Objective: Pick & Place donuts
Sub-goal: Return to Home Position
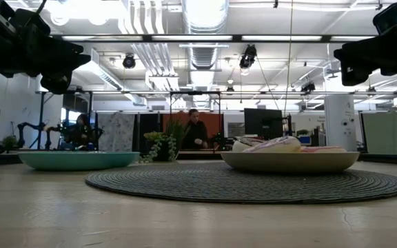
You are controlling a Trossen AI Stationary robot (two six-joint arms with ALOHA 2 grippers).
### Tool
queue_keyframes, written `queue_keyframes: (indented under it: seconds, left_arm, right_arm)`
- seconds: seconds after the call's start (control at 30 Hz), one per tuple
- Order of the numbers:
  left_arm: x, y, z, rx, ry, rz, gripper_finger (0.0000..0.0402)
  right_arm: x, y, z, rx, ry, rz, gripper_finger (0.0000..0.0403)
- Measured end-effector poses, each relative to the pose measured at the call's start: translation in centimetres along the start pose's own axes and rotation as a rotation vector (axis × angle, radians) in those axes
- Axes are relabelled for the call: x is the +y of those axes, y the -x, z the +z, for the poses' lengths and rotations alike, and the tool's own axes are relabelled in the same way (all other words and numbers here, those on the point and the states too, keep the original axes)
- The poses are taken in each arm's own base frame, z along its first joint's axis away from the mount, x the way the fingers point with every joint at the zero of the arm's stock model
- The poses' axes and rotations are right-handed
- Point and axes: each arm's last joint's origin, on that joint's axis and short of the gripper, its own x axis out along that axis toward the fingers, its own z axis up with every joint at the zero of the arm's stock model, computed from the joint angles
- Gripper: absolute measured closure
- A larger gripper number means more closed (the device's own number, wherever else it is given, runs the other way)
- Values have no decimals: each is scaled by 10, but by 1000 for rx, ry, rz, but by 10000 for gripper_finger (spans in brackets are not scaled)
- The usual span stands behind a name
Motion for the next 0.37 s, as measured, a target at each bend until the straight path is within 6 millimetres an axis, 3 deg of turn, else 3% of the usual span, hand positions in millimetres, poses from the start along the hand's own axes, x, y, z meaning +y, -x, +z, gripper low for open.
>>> queue_keyframes:
  seconds: [0.37]
  left_arm:
    - [0,0,0,0,0,0,310]
  right_arm:
    - [0,0,0,1,1,0,331]
